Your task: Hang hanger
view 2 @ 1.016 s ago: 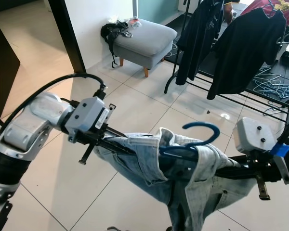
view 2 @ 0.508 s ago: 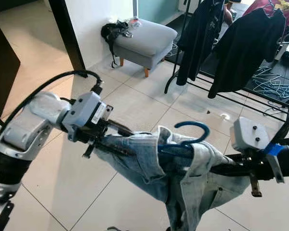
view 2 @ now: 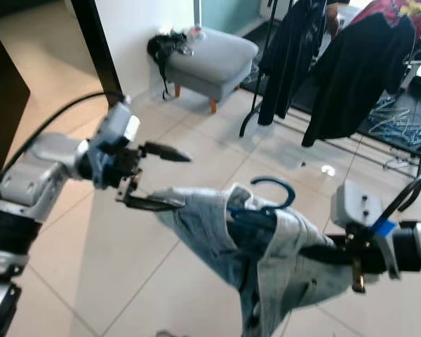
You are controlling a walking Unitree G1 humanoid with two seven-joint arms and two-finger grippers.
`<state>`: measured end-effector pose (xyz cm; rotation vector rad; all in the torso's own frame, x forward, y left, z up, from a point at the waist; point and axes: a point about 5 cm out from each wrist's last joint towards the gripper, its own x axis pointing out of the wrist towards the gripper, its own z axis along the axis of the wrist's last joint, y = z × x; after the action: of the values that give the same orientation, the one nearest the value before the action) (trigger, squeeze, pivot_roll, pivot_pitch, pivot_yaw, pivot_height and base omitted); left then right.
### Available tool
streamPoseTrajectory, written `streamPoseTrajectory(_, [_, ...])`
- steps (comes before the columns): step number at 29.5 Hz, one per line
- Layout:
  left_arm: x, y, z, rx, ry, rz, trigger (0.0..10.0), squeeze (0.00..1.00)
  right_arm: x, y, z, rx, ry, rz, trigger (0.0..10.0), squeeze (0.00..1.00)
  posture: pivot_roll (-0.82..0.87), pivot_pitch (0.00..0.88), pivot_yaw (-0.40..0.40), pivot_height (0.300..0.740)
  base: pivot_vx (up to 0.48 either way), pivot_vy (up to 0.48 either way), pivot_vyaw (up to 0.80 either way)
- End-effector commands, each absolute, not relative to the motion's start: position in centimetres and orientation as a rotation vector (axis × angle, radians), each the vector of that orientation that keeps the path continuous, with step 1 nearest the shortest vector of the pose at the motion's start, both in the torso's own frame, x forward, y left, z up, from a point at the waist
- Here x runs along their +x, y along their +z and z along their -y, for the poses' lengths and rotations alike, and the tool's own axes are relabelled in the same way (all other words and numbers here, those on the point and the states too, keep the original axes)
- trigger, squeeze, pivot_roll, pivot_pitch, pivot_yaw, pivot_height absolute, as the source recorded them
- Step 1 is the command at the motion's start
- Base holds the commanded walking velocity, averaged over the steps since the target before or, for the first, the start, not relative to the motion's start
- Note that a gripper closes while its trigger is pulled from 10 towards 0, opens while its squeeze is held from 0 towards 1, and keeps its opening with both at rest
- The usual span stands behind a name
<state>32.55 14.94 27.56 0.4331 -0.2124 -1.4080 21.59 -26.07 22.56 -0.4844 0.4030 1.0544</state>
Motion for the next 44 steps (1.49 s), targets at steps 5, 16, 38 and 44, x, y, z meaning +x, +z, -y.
streamPoseTrajectory(5, [35.4, 23.8, -18.0, 0.225, -0.911, 0.136, 10.0, 1.0, 23.5, 19.0, 28.1, -0.292, 0.586, -0.35, 0.0, 0.0, -0.07, 0.21, -0.022, 0.74, 0.0, 0.0, 0.0])
streamPoseTrajectory(16, [30.2, 12.4, -15.9, -0.064, -0.432, -0.091, 10.0, 0.0, 23.1, 14.4, 26.5, 0.156, -0.049, -0.043, 10.0, 0.0, -0.06, 0.207, -0.019, 0.74, 0.0, 0.0, 0.0])
streamPoseTrajectory(38, [31.4, 13.7, -15.1, -0.023, -0.226, 0.002, 10.0, 0.0, 23.9, 12.8, 26.3, 0.183, -0.221, -0.073, 10.0, 0.0, -0.07, 0.19, -0.018, 0.74, 0.141, 0.0, -0.21])
streamPoseTrajectory(44, [31.6, 13.6, -15.0, -0.022, -0.221, 0.004, 10.0, 0.0, 24.1, 12.8, 26.2, 0.191, -0.222, -0.067, 10.0, 0.0, -0.08, 0.19, -0.017, 0.74, 0.306, 0.0, 0.0])
